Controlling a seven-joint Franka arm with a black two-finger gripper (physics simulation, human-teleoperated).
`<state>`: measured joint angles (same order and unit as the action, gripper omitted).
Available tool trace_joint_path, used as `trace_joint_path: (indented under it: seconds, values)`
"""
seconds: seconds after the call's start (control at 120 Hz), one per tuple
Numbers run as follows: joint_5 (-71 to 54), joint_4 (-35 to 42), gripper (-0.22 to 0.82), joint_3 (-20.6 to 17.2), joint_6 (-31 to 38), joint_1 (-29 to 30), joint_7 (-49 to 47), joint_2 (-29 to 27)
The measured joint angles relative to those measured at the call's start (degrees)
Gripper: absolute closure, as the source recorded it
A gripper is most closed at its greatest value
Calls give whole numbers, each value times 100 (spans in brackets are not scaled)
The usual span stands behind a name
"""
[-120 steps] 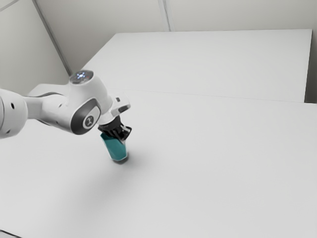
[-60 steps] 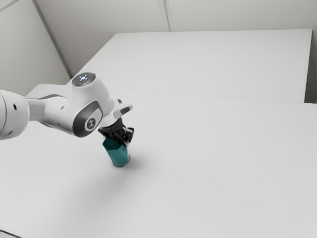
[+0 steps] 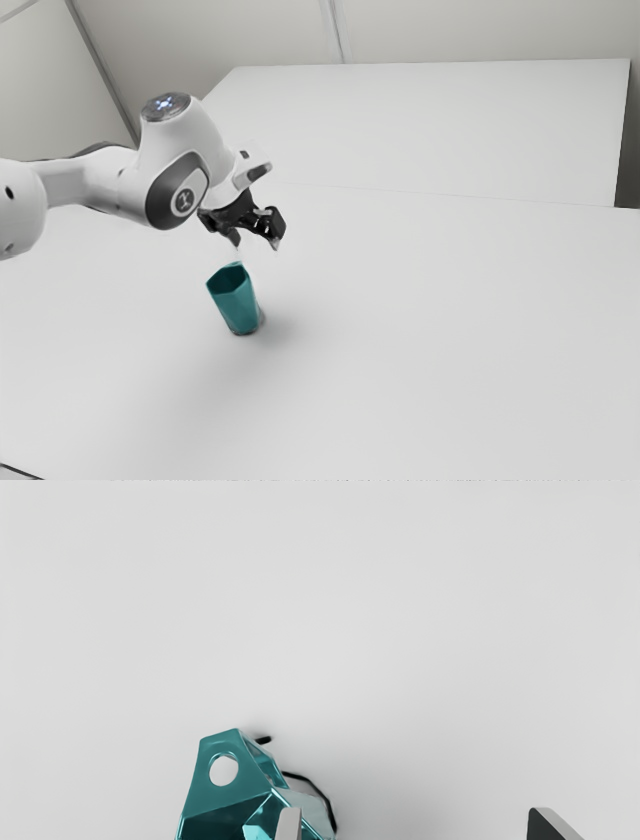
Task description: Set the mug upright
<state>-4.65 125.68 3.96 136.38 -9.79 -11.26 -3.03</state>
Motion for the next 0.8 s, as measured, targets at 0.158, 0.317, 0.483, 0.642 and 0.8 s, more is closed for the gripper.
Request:
trace_joint_path:
  seconds: [0.158, 0.317, 0.483, 0.642, 0.8]
  values:
    - [9, -790, 7, -57, -1139, 1, -2, 1]
    - [15, -1445, 5, -62, -2185, -14, 0, 14]
    - [17, -2056, 3, -54, -2983, 48, 133, 55]
    - [22, -2596, 3, -38, -3510, 124, 266, 89]
    - [12, -3087, 2, -13, -3988, 162, 368, 91]
